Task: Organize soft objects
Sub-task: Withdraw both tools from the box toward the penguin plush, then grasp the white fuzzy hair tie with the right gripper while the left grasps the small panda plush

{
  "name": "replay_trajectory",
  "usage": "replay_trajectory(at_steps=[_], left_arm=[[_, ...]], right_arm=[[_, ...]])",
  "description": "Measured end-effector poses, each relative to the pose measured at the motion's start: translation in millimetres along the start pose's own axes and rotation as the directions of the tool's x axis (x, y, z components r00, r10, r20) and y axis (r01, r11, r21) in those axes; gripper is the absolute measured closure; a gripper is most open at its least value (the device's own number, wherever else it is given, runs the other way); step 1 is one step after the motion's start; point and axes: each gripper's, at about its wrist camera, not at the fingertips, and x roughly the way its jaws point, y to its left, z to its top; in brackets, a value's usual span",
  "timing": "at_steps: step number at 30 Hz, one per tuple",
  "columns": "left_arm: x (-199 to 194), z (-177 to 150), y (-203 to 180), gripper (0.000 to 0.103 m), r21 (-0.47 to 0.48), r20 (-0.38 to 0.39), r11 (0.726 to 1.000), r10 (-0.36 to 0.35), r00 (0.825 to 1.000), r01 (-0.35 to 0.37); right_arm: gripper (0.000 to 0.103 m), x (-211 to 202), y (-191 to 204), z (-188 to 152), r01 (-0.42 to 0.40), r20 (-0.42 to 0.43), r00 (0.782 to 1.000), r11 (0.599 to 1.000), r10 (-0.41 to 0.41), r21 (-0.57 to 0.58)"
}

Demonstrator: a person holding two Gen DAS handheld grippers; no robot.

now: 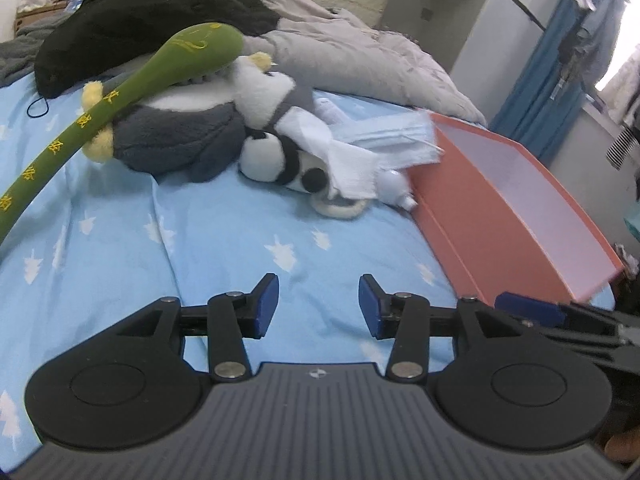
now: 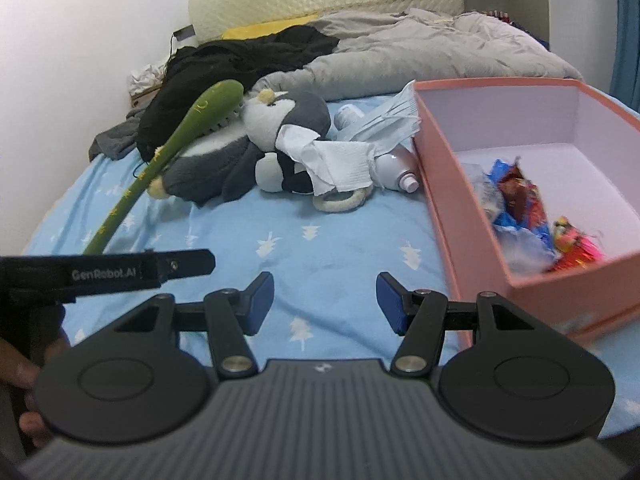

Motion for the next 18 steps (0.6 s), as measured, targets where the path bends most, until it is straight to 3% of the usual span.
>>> replay_trajectory(at_steps=[10,18], left_arm=[[67.6,31.7,23.9,0.053,-0.032,0.019,0.999,-0.030,0.999,0.031],[115.7,52.2,41.8,0.054,-0.118,0.033,0.987,-0.110,0.993,0.113]], right_arm=[[0.045,76.6,-2.2,22.8,0.017,-0.011,1.000,1.000,-0.017,-0.012],[0.057,133.8,-12.7,43.0,0.051,-0.005,0.999,0.999,-0.051,0.011]])
